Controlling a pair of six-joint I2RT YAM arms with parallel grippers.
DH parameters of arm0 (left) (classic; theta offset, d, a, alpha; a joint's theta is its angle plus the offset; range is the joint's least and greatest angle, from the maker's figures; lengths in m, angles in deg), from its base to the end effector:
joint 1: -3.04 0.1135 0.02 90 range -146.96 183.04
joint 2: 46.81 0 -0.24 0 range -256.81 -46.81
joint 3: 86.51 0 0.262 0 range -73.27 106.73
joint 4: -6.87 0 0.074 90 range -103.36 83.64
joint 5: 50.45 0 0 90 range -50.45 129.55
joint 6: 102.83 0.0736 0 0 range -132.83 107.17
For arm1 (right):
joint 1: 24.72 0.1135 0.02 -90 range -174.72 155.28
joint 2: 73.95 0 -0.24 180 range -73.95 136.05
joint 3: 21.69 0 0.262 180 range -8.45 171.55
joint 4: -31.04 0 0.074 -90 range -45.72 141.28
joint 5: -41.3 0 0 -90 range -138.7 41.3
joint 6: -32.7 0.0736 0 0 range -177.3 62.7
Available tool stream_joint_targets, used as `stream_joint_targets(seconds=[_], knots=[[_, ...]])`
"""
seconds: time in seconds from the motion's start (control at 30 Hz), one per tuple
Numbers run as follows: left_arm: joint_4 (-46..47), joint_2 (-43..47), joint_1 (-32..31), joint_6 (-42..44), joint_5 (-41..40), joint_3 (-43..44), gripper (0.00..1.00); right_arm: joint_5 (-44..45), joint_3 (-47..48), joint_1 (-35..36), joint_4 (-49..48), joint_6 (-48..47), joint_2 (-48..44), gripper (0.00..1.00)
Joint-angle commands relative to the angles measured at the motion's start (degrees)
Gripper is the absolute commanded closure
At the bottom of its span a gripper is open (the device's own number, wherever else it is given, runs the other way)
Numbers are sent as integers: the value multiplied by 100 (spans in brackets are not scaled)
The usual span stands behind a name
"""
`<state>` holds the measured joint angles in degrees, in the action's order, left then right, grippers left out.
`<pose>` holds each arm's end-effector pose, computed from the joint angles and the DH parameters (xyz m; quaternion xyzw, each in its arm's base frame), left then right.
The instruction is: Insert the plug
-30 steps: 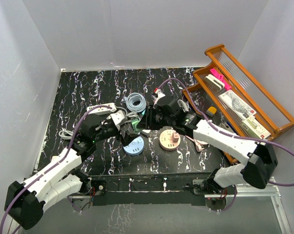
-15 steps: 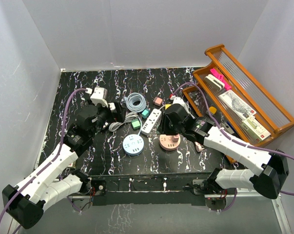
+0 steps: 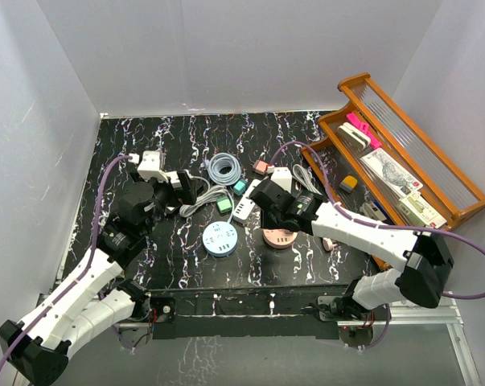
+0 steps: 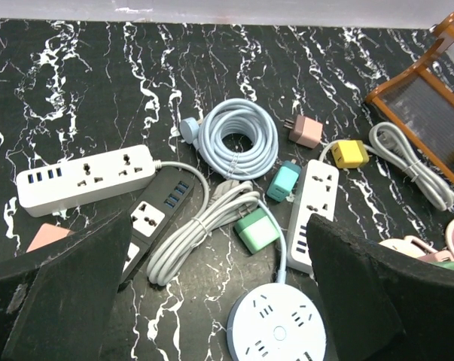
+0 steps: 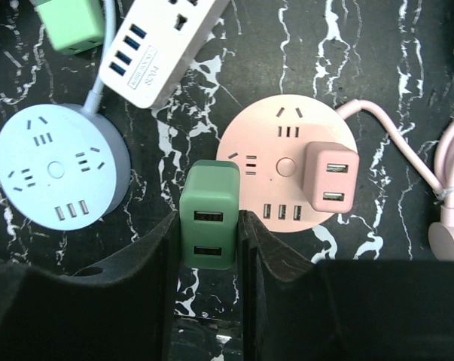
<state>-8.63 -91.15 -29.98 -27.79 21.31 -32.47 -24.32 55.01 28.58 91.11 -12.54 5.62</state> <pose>0.2220 -0.1168 0.3108 0.0100 0.7402 -0.1617 0.6526 0.2051 0.2243 0.2108 -0.0215 0.9514 0.0381 0.3049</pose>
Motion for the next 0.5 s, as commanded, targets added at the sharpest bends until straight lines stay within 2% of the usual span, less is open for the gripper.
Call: stream_joint_targets(seconds=[0.0,0.1,0.23,0.47], knots=[[164,13,-16,129,-98,-123,2,554,314,61,323,349,50,100],[214,-61,-15,108,21,-141,2,405,245,50,204,364,83,100],[175,-31,-15,107,-13,-144,2,-100,484,36,617,584,395,100],[246,21,-13,125,61,-207,2,-249,150,-165,97,444,306,100]])
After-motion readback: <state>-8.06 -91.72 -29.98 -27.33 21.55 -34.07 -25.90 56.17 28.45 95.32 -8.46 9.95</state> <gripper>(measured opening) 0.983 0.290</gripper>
